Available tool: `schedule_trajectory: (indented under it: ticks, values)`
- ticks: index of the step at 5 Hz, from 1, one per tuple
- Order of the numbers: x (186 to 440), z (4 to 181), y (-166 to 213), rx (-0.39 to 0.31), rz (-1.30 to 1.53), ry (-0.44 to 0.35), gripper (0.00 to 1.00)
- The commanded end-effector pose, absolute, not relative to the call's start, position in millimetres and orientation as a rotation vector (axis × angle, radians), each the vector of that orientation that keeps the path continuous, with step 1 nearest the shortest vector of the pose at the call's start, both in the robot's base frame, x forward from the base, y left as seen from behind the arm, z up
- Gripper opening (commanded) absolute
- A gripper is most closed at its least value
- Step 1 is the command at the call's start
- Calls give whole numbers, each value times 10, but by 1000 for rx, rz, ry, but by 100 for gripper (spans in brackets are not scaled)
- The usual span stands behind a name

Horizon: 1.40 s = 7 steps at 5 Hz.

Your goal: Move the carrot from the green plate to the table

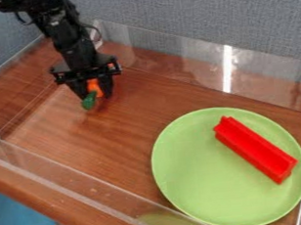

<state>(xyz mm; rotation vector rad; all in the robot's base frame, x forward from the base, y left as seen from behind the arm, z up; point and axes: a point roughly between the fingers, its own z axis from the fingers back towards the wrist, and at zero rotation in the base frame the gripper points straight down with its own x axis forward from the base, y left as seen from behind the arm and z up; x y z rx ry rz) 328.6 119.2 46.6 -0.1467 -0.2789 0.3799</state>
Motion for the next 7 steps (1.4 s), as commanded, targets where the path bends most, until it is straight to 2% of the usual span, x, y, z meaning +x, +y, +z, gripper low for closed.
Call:
schedule_trajectory:
  ticks: [1,2,3,4,5,6,7]
  values:
    - [3441,786,1221,-125,373,-349,0]
    - [3617,834,1232,-117,376,-351,100]
    - [3668,729,1381,-107,413,-343,0]
    - [3724,637,1481,-100,446,-334,0]
    - [3730,565,1595,-103,489,-326,100]
    - [3689,527,1646,-106,460,-319,0]
    - [3712,540,1665,-107,460,-317,100]
